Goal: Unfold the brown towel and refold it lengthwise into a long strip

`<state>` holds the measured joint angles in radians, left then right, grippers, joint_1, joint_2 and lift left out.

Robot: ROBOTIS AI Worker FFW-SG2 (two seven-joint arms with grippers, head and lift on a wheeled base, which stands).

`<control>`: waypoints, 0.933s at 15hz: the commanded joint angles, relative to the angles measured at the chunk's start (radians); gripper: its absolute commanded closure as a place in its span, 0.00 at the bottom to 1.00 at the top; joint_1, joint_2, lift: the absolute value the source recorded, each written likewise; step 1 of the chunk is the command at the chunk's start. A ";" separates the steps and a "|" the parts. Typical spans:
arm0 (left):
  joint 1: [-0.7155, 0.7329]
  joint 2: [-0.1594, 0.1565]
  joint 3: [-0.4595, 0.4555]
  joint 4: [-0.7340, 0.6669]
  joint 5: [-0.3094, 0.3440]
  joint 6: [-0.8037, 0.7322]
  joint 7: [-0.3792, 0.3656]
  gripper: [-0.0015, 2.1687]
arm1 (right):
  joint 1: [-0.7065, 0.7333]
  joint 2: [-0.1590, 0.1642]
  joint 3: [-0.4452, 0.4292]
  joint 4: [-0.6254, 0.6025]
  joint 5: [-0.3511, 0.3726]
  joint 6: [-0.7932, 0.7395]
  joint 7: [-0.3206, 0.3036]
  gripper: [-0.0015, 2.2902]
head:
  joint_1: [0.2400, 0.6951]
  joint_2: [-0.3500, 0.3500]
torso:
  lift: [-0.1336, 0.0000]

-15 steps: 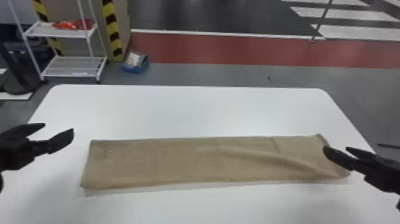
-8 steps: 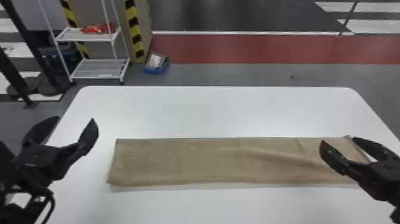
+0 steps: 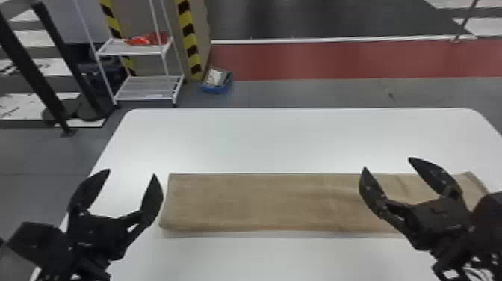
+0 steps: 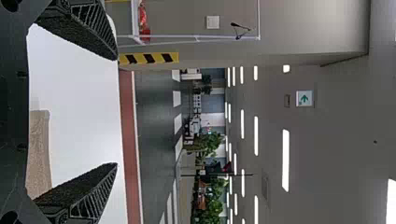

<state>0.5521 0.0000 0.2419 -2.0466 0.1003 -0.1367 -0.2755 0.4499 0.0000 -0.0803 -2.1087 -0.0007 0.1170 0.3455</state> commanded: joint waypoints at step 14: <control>0.043 -0.003 -0.019 -0.046 -0.022 0.032 0.071 0.03 | 0.055 0.001 0.082 0.027 -0.030 -0.059 -0.054 0.04 | 1.00 0.75 | 0.08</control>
<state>0.5933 0.0000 0.2223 -2.0913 0.0767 -0.1232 -0.2056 0.5016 0.0000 -0.0004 -2.0783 -0.0305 0.0637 0.2912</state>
